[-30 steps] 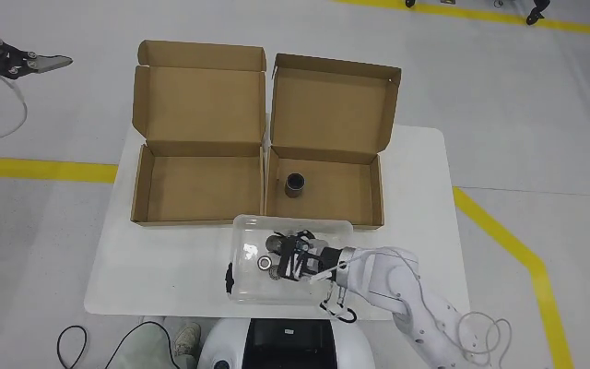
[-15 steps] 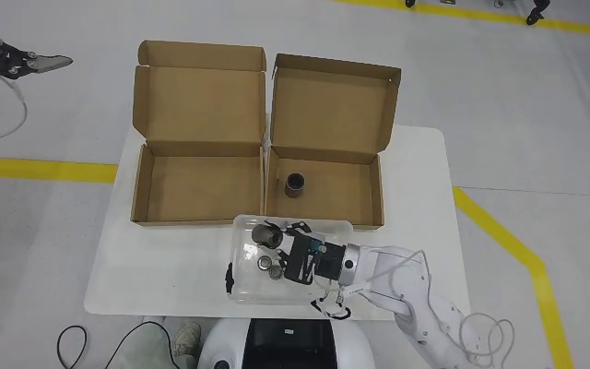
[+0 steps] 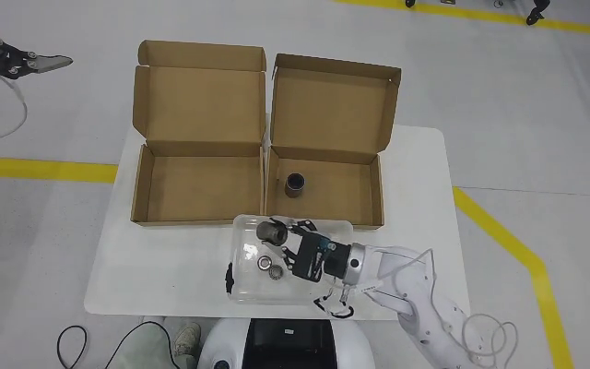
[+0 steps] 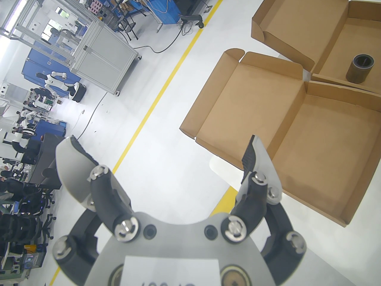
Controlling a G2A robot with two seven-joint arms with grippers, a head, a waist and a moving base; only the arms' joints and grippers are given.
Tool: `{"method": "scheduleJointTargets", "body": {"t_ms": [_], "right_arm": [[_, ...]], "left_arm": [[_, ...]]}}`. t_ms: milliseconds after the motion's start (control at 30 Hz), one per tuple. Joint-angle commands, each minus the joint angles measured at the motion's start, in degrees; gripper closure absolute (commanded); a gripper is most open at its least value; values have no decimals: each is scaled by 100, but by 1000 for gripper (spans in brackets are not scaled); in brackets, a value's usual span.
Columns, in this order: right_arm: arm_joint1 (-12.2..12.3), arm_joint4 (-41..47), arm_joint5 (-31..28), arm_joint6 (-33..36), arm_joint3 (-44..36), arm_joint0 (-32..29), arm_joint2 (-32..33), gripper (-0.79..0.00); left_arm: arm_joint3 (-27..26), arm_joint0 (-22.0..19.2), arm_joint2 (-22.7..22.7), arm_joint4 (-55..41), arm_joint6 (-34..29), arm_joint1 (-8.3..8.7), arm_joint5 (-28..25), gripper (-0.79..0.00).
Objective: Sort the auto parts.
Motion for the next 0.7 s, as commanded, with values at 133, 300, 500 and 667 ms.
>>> {"method": "scheduleJointTargets", "body": {"t_ms": [133,300,500,667], "right_arm": [[20,-101,118,227,134,-49,33,0],[33,-167,321,788,289,-133,15,0],[57,-128,534,1169,420,-175,150,0],[51,-22,628,1388,531,40,261,0]], "left_arm": [[0,0,0,0,0,0,0,-785],[0,0,0,0,0,0,0,-785],[0,0,0,0,0,0,0,-785],[0,0,0,0,0,0,0,-785]]}}
